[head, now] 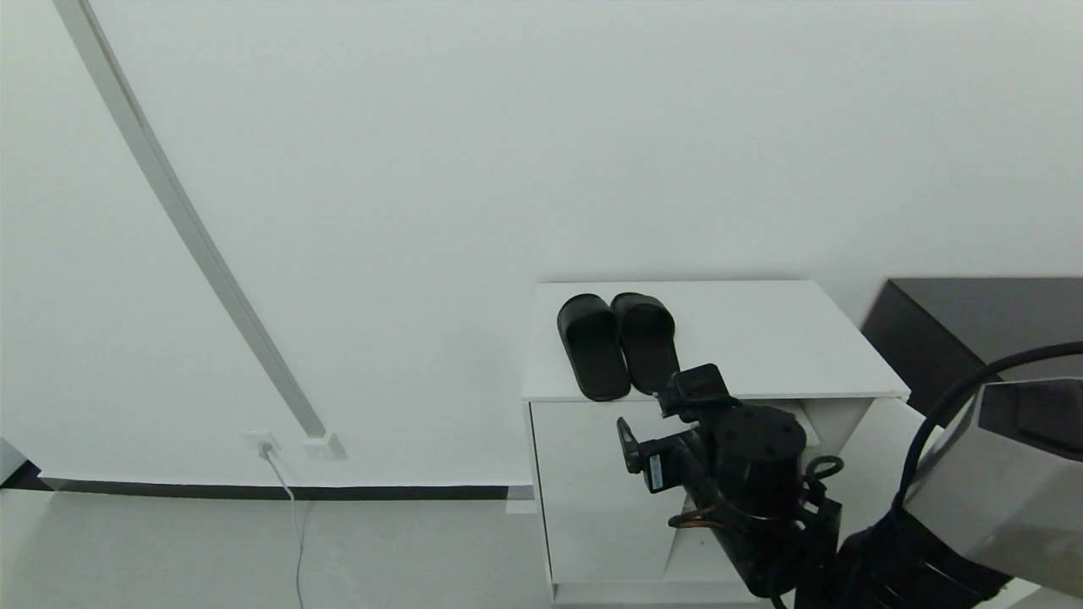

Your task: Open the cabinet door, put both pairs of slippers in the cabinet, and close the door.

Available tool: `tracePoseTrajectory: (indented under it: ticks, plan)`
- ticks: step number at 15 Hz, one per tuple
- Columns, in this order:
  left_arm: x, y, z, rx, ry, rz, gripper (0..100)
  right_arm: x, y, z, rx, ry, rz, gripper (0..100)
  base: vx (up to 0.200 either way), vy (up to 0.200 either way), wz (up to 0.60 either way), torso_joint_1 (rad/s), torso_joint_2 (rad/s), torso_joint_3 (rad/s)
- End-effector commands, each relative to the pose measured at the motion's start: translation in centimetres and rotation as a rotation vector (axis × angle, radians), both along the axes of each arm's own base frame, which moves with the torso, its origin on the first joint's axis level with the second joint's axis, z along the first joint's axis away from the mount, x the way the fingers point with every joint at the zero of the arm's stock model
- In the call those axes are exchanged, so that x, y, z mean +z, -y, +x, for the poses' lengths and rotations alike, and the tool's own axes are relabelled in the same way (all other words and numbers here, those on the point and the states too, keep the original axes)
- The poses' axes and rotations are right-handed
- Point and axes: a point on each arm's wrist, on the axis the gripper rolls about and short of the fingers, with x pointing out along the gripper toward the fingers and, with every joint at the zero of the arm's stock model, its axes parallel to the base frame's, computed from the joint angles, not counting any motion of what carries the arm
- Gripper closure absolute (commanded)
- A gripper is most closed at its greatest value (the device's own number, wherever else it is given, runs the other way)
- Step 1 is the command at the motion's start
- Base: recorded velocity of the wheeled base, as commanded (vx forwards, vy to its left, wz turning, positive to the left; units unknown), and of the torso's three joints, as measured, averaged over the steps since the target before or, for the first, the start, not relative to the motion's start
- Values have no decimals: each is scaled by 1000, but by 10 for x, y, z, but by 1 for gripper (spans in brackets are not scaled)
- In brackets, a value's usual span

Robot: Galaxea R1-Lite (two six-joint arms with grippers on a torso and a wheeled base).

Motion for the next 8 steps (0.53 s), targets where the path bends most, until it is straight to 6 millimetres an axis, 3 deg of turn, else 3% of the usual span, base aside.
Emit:
tracePoseTrajectory:
  ticks: [1, 6, 8]
  plan:
    - [0, 0, 0, 0, -1, 5, 100, -3, -8, 24, -45, -76, 29, 0, 0, 0, 0, 0, 0, 0]
    - [0, 0, 0, 0, -1, -1, 100, 19, -25, 44, -56, -133, 97, 0, 0, 0, 0, 0, 0, 0]
    - [0, 0, 0, -1, -2, 4, 100, 18, -22, 46, -65, -134, 95, 0, 200, 0, 0, 2, 2, 2]
